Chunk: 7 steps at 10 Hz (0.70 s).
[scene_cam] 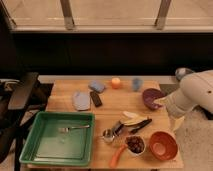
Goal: Place apple in red bowl
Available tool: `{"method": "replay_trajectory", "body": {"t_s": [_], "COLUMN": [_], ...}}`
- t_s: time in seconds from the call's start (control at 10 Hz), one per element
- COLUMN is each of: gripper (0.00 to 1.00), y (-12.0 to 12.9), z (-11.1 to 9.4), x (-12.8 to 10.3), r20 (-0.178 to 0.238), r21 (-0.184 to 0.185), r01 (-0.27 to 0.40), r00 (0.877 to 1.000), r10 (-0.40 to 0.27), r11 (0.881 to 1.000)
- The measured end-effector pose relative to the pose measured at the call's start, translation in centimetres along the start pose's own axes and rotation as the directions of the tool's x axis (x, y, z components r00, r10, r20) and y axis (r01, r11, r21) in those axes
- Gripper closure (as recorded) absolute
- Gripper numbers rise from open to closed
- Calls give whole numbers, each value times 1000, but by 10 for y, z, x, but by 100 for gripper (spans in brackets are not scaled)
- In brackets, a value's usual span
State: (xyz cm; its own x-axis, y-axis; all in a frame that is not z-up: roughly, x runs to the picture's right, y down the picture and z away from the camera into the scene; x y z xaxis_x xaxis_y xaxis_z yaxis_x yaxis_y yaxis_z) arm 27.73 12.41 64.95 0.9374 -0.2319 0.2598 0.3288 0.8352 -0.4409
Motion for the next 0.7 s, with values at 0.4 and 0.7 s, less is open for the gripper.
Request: {"method": "replay_trajectory", "body": {"t_s": [0.4, 0.7], "gripper": [20, 20], "y": [0, -2], "z": [0, -1], "x": [0, 0], "r20": [0, 8], "r21": [0, 5], "r01": [0, 3], "r00": [1000, 1000], "r10": [0, -3], "r11": [1000, 1000]}}
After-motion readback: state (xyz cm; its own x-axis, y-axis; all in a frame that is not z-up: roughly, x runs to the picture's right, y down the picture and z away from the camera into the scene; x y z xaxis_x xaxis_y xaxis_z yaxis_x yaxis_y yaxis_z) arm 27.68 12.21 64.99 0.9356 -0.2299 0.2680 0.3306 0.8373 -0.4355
